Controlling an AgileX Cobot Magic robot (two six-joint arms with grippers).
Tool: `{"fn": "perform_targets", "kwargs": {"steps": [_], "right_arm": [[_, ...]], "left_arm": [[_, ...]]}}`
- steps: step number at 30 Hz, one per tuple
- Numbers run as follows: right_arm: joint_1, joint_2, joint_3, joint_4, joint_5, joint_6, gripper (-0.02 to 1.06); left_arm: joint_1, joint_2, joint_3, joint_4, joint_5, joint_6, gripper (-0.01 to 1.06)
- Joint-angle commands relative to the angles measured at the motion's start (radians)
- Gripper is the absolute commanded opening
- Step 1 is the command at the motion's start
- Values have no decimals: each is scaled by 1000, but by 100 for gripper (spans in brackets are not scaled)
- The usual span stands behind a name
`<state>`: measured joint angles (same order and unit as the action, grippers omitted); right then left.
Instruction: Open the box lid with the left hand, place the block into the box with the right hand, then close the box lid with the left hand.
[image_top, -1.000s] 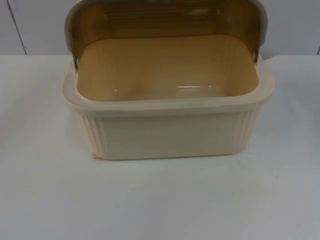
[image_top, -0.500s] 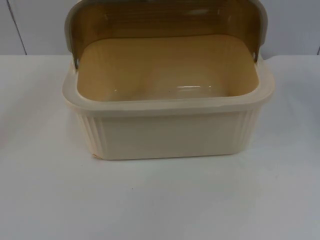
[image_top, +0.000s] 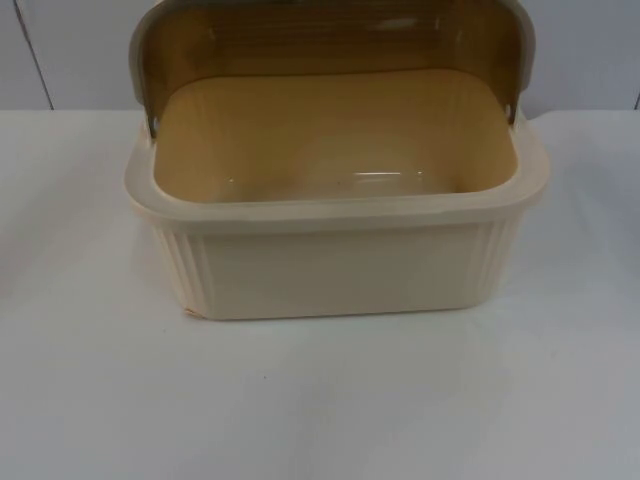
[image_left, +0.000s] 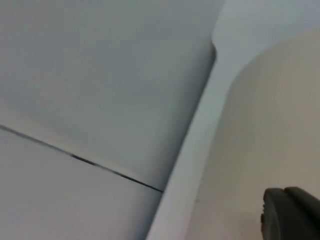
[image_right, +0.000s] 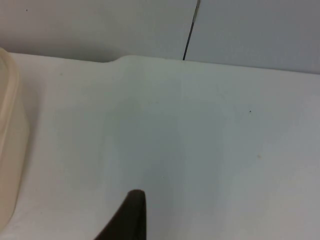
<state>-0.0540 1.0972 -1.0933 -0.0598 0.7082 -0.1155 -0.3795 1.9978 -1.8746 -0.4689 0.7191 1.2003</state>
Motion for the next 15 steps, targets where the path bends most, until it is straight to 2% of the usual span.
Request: {"fn": "perform_targets", "kwargs": {"steps": [1, 4, 9, 15], "right_arm": [[-3, -8, -8, 2, -3, -7, 105], [-3, -8, -8, 2, -3, -7, 105], [-3, -8, -8, 2, -3, -7, 105], [-3, -8, -8, 2, -3, -7, 105]], "left_arm": [[1, 12, -5, -24, 29, -2, 0], [1, 19, -5, -25, 36, -4, 0], [1, 22, -5, -23, 102, -21, 0], [1, 22, -5, -29, 115, -39, 0]]}}
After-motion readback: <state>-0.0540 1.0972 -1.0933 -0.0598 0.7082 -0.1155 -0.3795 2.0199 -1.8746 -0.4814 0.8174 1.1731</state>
